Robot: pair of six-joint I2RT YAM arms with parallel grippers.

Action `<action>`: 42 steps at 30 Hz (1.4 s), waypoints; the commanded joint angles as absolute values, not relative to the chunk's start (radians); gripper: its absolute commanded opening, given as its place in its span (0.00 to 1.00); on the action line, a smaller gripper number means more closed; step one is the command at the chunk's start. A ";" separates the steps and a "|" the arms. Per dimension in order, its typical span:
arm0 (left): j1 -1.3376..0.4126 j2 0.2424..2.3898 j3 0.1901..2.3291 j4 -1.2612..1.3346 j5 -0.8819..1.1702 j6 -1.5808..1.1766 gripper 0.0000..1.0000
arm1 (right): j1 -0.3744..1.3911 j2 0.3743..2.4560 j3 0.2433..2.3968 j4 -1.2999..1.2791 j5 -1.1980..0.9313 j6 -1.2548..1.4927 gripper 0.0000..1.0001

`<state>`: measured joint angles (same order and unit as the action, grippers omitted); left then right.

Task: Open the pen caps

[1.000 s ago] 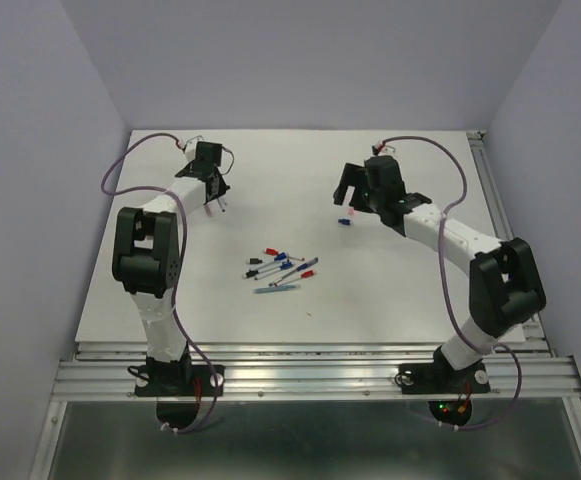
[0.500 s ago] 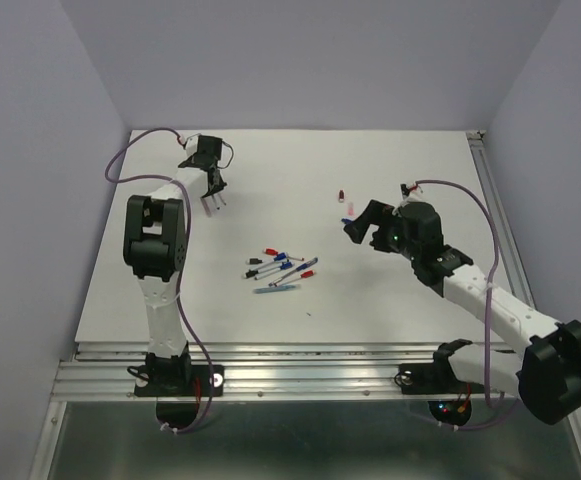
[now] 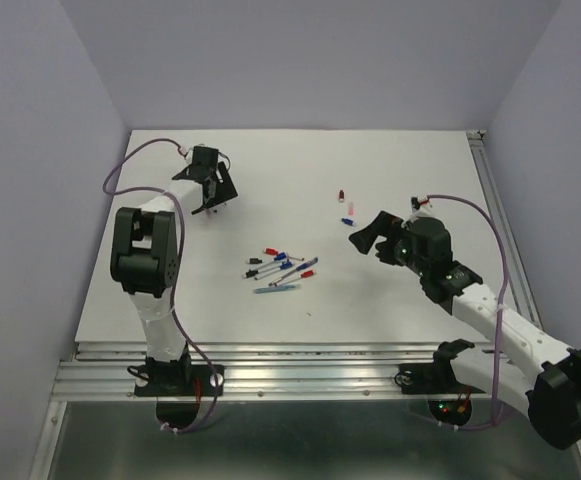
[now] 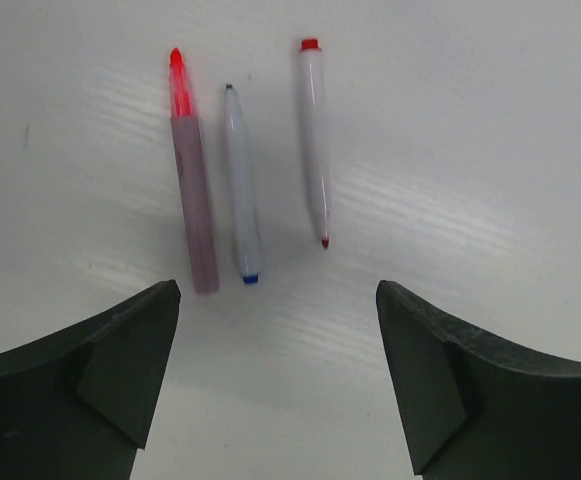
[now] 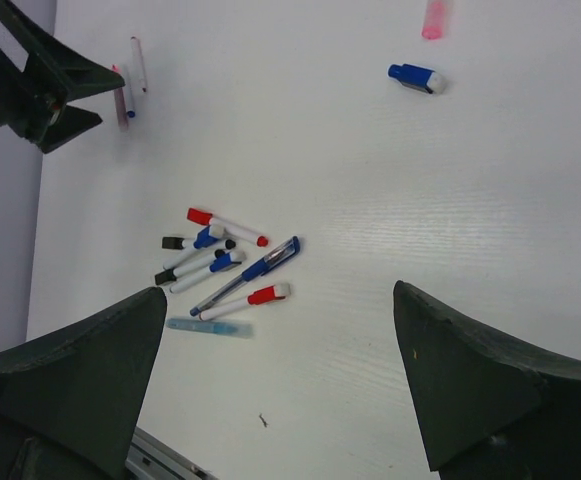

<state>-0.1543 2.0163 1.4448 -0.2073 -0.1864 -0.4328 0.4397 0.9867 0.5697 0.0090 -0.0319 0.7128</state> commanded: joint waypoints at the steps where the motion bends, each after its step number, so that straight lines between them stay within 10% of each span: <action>1: -0.201 1.712 1.222 -0.089 -0.074 -0.405 0.96 | 0.443 0.960 0.525 0.051 -0.052 0.732 1.00; 15: -0.742 1.135 0.609 -0.034 -0.116 -0.604 0.99 | 0.443 0.953 0.479 0.049 -0.140 0.706 1.00; 42: -0.807 1.256 0.584 -0.077 -0.195 -0.629 0.99 | 0.443 0.973 0.483 0.041 -0.155 0.686 1.00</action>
<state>-0.8013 1.2537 0.5743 -0.0803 -0.1902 -0.6147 0.4397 0.9752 0.5068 0.0116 -0.1509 0.7036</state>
